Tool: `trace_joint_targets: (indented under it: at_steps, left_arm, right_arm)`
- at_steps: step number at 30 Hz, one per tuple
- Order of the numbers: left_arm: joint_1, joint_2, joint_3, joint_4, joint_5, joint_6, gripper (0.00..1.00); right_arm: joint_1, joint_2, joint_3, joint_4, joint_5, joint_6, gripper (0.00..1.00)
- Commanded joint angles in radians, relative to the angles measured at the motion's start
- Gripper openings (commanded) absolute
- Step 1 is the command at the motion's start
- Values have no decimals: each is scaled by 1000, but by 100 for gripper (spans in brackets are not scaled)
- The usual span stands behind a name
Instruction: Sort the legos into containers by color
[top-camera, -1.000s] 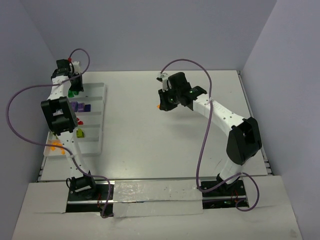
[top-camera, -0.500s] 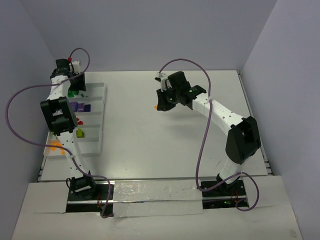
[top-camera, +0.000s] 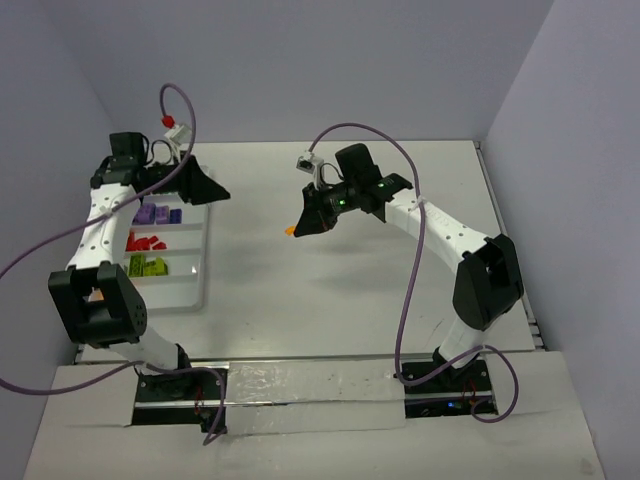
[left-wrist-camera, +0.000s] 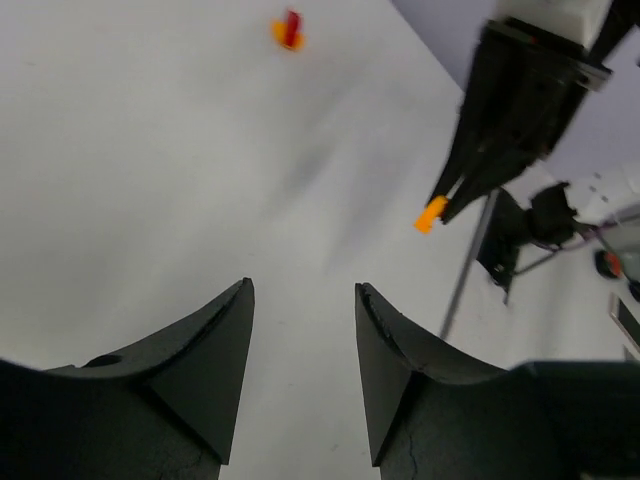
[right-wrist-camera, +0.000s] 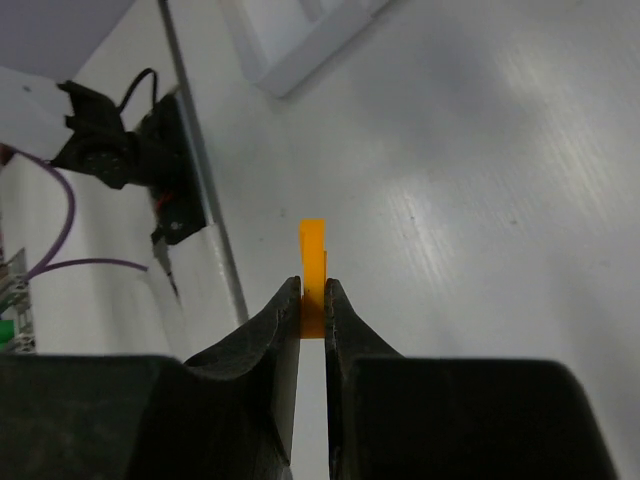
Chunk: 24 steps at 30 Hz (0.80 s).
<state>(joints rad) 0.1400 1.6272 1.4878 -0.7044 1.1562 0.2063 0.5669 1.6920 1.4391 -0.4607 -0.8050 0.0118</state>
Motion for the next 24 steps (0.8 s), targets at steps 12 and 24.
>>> trace_joint_targets:
  at_steps: [12, 24]
  left_arm:
    - [-317, -291, -283, 171, 22, -72, 46]
    - [-384, -277, -277, 24, 55, 63, 46]
  right_arm:
    - [96, -40, 54, 82, -254, 102, 0]
    - [97, -31, 80, 78, -265, 121, 0]
